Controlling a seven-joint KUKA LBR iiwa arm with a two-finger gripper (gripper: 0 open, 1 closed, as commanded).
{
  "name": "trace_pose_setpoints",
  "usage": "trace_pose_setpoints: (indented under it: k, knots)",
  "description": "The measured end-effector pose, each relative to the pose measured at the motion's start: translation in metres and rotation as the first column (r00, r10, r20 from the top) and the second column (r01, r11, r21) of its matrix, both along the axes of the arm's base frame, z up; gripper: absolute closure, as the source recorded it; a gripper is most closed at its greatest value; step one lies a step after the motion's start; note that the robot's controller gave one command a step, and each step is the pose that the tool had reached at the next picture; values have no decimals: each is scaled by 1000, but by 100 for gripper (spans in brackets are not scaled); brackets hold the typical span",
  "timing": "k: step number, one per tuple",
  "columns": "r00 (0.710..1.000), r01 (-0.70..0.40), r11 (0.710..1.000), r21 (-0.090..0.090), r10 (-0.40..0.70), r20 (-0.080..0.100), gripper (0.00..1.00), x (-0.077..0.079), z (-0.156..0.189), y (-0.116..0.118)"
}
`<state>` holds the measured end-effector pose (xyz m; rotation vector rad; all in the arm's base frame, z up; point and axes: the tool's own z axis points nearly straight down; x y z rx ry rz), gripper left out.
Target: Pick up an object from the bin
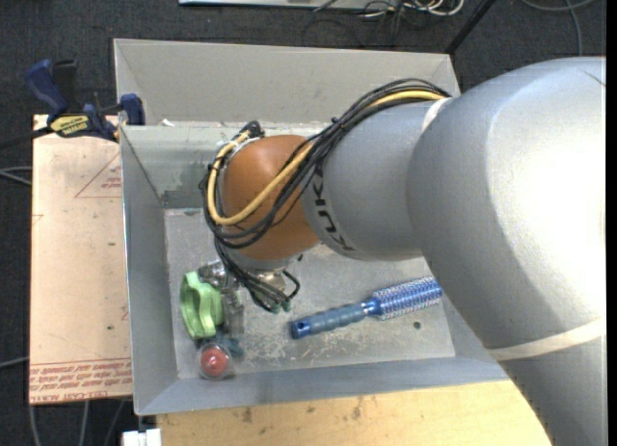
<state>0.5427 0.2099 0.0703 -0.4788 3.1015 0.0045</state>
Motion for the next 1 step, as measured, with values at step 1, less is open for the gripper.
trace_pose_setpoints:
  k: [1]
  knots:
    - [1000, 6, 1000, 1, -6, 7, 100, -2, 138, -1]
